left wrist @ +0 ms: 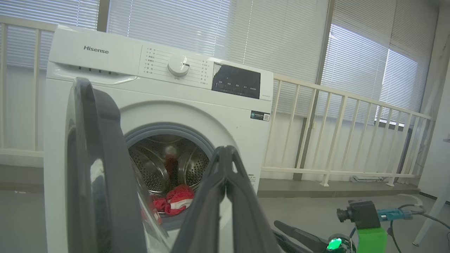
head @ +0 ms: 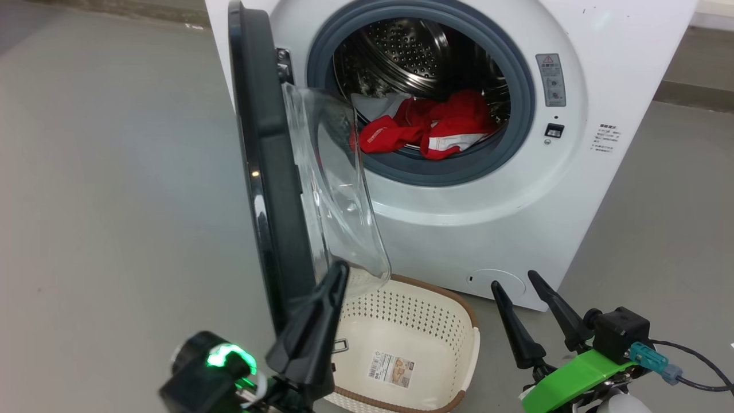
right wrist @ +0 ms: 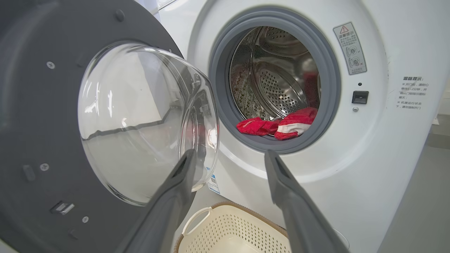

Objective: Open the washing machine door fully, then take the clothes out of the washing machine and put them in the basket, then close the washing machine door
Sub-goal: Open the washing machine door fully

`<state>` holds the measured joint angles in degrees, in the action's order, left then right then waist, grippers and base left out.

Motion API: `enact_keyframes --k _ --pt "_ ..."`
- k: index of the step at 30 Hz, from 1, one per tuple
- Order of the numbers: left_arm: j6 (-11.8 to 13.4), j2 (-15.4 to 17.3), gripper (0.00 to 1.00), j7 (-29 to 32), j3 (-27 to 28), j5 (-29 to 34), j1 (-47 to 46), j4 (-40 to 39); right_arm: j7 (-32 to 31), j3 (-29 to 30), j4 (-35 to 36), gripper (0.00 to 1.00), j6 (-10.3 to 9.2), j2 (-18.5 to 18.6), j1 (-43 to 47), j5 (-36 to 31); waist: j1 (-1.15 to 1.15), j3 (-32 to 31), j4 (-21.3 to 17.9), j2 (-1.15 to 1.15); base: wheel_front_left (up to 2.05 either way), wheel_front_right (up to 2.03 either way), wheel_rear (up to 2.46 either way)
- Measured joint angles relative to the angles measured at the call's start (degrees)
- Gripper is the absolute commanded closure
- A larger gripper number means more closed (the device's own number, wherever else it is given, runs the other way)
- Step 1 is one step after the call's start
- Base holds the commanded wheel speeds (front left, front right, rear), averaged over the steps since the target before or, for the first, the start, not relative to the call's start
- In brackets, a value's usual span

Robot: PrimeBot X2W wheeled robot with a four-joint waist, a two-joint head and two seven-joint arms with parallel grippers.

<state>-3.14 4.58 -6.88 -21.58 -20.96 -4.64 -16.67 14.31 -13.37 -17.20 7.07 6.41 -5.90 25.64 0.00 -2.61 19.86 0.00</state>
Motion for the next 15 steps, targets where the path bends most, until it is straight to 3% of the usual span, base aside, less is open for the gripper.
enact_keyframes --k 15 --pt "0.73 -0.67 1.0 3.02 -3.49 -5.32 1.49 14.75 0.0 -0.81 -1.07 0.0 0.0 0.14 -0.11 1.56 0.0 0.72 -2.15 0.0 0.0 0.0 0.0"
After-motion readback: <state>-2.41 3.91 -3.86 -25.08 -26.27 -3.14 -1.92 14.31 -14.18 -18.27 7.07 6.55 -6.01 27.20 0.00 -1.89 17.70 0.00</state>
